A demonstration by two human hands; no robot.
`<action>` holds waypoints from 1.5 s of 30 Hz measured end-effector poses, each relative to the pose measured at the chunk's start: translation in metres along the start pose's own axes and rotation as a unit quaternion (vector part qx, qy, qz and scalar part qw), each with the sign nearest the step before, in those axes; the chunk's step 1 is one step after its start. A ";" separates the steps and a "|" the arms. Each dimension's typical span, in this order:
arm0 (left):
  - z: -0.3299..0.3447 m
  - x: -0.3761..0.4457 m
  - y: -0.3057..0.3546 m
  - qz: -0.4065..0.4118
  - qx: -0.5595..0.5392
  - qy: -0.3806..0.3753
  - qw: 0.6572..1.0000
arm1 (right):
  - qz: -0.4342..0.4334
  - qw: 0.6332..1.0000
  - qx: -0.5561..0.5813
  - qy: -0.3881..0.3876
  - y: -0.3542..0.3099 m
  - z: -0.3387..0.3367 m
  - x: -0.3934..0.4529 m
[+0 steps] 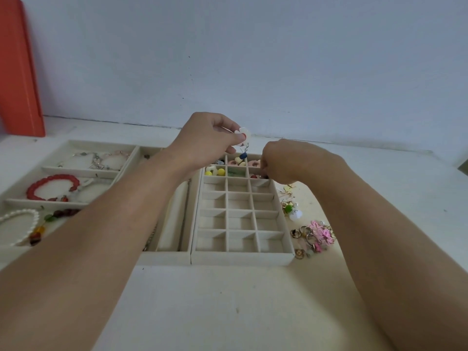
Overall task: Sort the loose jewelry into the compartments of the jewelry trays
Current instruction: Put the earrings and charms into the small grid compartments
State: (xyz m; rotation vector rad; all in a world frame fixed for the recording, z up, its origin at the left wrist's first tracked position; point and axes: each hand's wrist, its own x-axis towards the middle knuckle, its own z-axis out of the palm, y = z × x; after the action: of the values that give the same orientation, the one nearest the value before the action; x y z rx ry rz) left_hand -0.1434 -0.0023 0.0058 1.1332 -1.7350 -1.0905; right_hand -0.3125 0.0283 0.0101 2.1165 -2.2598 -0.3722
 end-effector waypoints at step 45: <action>0.005 -0.001 -0.005 -0.018 -0.017 -0.019 0.999 | -0.053 0.820 0.565 0.075 0.035 -0.005 -0.013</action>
State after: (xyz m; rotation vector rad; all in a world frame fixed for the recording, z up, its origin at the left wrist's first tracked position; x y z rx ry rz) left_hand -0.1456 -0.0011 -0.0009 1.1321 -1.7249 -1.1673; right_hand -0.3453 0.0425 0.0233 2.4591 -2.5144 1.4546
